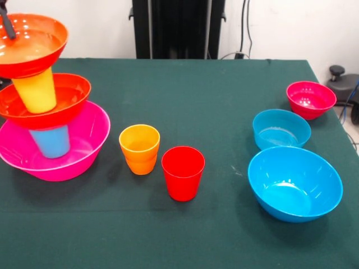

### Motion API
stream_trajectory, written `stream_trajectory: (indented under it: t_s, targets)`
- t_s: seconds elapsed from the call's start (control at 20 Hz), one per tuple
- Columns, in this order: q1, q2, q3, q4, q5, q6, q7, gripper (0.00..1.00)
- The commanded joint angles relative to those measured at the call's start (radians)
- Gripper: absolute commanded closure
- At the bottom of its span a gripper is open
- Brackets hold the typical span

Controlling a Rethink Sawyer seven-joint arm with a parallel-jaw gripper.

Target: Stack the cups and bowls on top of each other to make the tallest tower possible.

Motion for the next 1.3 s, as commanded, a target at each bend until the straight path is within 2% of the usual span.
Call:
stream_trajectory:
  t_s: [0.05, 0.7, 1.3]
  targets:
    - [0.031, -0.030, 0.040, 0.071, 0.027, 0.097, -0.063, 1.00]
    - [0.006, 0.007, 0.073, 0.075, 0.042, 0.100, -0.073, 1.00]
    - [-0.003, 0.062, 0.069, 0.074, 0.013, 0.082, -0.095, 1.00]
